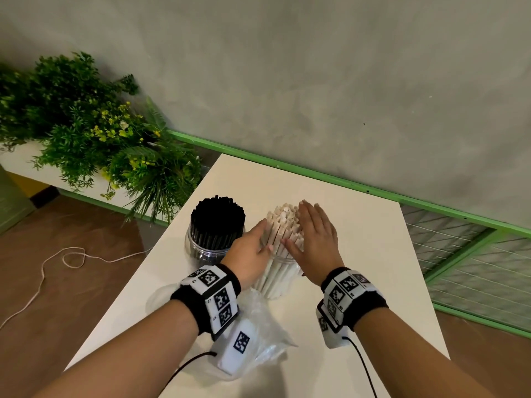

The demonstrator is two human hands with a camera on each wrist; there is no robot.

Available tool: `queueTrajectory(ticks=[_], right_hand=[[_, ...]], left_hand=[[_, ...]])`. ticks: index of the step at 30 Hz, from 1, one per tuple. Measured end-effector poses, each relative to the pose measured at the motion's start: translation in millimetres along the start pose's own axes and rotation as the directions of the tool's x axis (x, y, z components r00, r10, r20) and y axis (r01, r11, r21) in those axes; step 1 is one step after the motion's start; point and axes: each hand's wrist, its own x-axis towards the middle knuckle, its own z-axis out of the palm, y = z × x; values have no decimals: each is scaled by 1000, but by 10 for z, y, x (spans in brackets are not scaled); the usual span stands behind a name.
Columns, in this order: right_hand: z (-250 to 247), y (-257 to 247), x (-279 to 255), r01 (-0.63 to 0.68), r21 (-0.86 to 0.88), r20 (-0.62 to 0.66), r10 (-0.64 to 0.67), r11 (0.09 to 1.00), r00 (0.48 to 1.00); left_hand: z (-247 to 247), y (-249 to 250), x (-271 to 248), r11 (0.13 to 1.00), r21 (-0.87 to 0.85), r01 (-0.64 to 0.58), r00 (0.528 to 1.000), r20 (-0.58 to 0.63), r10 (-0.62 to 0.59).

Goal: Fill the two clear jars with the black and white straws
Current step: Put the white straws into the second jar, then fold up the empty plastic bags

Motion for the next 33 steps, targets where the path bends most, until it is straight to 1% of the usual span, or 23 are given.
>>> queueTrajectory(ticks=[2, 3, 4, 5, 6, 7, 8, 9, 10, 11, 12, 13, 14, 15, 16, 17, 18, 19, 21, 24, 26, 30, 33], right_hand=[[-49, -91, -121, 54, 84, -142, -42, 995, 989], [-65, -146, -216, 109, 139, -202, -80, 984, 976], [-59, -193, -333, 169, 191, -227, -124, 967, 966], [-29, -225, -465, 218, 242, -206, -170, 945, 964], [11, -243, -608, 238, 288, -144, -204, 927, 968], [59, -255, -745, 221, 326, -50, -217, 919, 975], [123, -249, -877, 163, 344, 72, -199, 925, 977], [205, -225, -1002, 71, 337, 213, -149, 939, 966], [277, -209, -1105, -34, 304, 353, -79, 952, 932], [335, -206, -1185, -134, 259, 474, -5, 956, 880], [384, -216, -1247, -215, 226, 553, 56, 950, 831], [416, -248, -1285, -272, 200, 600, 102, 941, 794], [443, -290, -1311, -317, 175, 625, 144, 932, 767], [464, -344, -1328, -356, 152, 626, 189, 922, 757], [482, -397, -1347, -392, 137, 602, 238, 910, 762], [485, -452, -1366, -424, 128, 562, 287, 897, 776], [482, -497, -1390, -447, 135, 501, 328, 884, 801], [467, -542, -1420, -461, 150, 436, 359, 875, 825], [420, -620, -1482, -432, 199, 344, 350, 879, 871], [342, -710, -1592, -322, 200, 308, 252, 925, 917], [273, -741, -1649, -297, 150, 292, 245, 943, 924], [110, -788, -1694, -350, 148, 291, 297, 925, 909], [-3, -822, -1669, -359, 167, 276, 306, 918, 911]], left_hand=[[-92, -123, -128, 997, -62, -47, 997, 58, 51], [-146, -198, -189, 993, -98, -60, 995, 72, 67], [-213, -261, -251, 991, -118, -63, 994, 77, 73], [-285, -317, -314, 991, -122, -63, 994, 78, 72], [-361, -387, -378, 992, -107, -68, 995, 69, 76], [-439, -461, -433, 995, -59, -83, 996, 33, 85], [-523, -534, -486, 994, 31, -101, 994, -35, 102], [-619, -629, -534, 982, 161, -99, 986, -118, 119], [-717, -722, -586, 951, 302, -65, 973, -191, 127], [-818, -816, -645, 903, 430, 12, 968, -232, 97], [-916, -907, -704, 843, 527, 107, 974, -224, 17], [-1006, -980, -765, 784, 589, 198, 977, -182, -110], [-1075, -1043, -828, 746, 610, 269, 961, -118, -250], [-1120, -1082, -897, 744, 588, 316, 930, -38, -365], [-1145, -1116, -959, 792, 493, 359, 905, 25, -425], [-1143, -1137, -1019, 848, 344, 404, 895, 46, -444], [-1127, -1157, -1064, 882, 204, 425, 896, 43, -442], [-1107, -1174, -1094, 897, 116, 425, 902, 27, -431], [-1079, -1168, -1141, 902, -10, 432, 902, 24, -432], [-1092, -1031, -1211, 838, -210, 504, 863, 172, -475], [-1120, -904, -1268, 818, -251, 517, 850, 258, -458], [-1107, -805, -1313, 914, -180, 364, 909, 284, -306], [-1029, -742, -1325, 928, -221, 299, 929, 287, -231]])
